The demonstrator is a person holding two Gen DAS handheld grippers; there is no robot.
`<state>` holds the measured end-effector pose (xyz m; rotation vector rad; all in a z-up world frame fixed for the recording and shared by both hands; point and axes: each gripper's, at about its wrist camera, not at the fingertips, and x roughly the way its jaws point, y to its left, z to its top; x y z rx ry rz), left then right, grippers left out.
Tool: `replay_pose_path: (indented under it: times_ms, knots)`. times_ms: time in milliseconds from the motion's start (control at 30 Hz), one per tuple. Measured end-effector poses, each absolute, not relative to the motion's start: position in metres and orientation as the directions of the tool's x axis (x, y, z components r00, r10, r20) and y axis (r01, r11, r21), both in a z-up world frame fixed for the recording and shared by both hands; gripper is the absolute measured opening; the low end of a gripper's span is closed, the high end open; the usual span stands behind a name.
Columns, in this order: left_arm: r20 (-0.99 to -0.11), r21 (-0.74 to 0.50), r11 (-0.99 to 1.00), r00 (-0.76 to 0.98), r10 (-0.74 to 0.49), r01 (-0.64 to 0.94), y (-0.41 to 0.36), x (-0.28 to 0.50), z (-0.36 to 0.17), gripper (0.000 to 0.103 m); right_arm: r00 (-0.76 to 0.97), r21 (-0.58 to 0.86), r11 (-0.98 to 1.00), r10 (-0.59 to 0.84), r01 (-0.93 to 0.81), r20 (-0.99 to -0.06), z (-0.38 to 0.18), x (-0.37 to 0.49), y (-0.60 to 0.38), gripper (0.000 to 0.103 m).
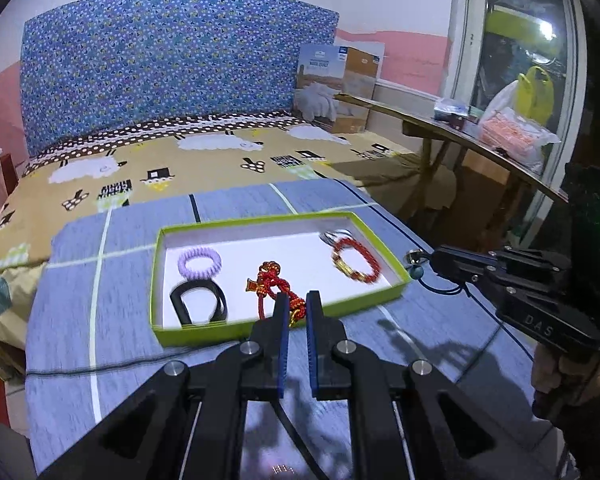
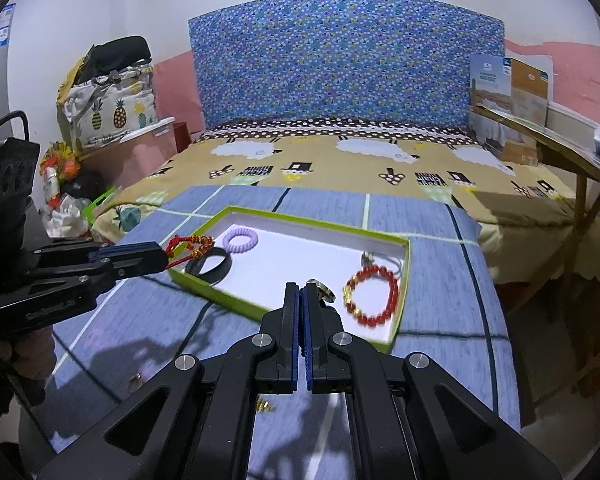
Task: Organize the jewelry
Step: 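Lower both items into the box and open both tools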
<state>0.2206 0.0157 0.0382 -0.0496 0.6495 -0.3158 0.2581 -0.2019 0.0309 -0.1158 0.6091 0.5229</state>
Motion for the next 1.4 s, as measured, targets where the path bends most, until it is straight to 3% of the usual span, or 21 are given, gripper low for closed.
replay_pose_path:
  times_ms: [567, 967, 1033, 1100, 1167, 1267, 1400]
  knots:
    - [-0.67, -0.088, 0.977, 0.714, -0.204, 0.197, 0.024, 0.315, -0.001, 0.008, 0.616, 0.079, 0.859, 0.424, -0.506, -0.663, -0.007, 0.361, -0.177, 0.001]
    - [-0.741, -0.091, 0.978, 0.643, -0.193, 0.189, 0.016, 0.337, -0.029, 0.009, 0.539, 0.106, 0.868, 0.392, -0.485, -0.746, -0.037, 0.387, -0.18, 0.002]
    - [-0.737, -0.098, 0.976, 0.645, -0.201, 0.192, 0.016, 0.335, -0.028, 0.009, 0.54, 0.108, 0.869, 0.393, -0.483, -0.744, -0.037, 0.386, -0.182, 0.004]
    - [-0.732, -0.11, 0.975, 0.647, -0.212, 0.195, 0.017, 0.334, -0.026, 0.009, 0.546, 0.106, 0.869, 0.393, -0.483, -0.74, -0.037, 0.385, -0.184, 0.016]
    - [-0.725, -0.12, 0.972, 0.651, -0.224, 0.201, 0.017, 0.331, -0.024, 0.01, 0.549, 0.111, 0.868, 0.4, -0.484, -0.734, -0.035, 0.383, -0.185, 0.018]
    - [-0.709, -0.119, 0.97, 0.665, -0.232, 0.212, 0.018, 0.325, -0.02, 0.02, 0.556, 0.111, 0.866, 0.406, -0.488, -0.726, -0.031, 0.377, -0.187, 0.018]
    - [-0.689, -0.111, 0.969, 0.685, -0.236, 0.223, 0.016, 0.314, -0.013, 0.021, 0.57, 0.099, 0.868, 0.402, -0.487, -0.717, -0.027, 0.368, -0.189, 0.018]
